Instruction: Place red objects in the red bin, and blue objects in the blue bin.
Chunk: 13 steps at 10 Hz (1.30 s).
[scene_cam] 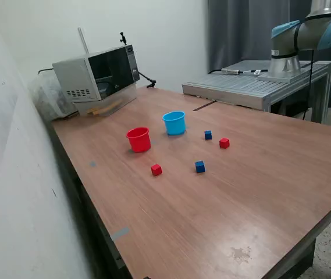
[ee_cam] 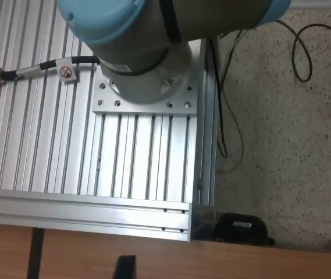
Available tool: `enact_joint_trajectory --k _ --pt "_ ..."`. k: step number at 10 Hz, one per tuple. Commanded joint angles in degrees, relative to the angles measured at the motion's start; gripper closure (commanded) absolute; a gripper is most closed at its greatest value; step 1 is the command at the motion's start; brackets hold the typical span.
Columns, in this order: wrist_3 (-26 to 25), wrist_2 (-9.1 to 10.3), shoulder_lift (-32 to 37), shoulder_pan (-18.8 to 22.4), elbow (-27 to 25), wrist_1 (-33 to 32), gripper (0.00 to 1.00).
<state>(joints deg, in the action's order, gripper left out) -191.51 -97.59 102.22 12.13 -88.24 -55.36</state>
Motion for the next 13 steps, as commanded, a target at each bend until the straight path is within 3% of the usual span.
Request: enact_joint_trajectory --k 1,4,5,6,8,9,11,12,13 --pt "0.00 -0.05 0.00 0.00 0.00 0.08 0.00" --pt "0.44 0.04 0.09 0.87 0.00 -0.01 0.00" --pt "0.61 0.38 0.18 1.14 0.26 -2.19 0.00" --pt "0.62 0.39 -0.61 1.23 0.96 -8.73 0.00" --pt "0.62 0.30 -4.80 3.15 7.95 -14.59 0.00" --pt "0.44 0.04 -7.10 5.17 10.09 -20.69 0.00" --pt "0.44 0.30 -10.09 5.45 9.06 -39.56 0.00" --pt "1.14 0.39 -13.41 5.45 6.62 -45.74 0.00" --pt "5.67 0.39 -17.54 4.93 1.28 -52.68 0.00"
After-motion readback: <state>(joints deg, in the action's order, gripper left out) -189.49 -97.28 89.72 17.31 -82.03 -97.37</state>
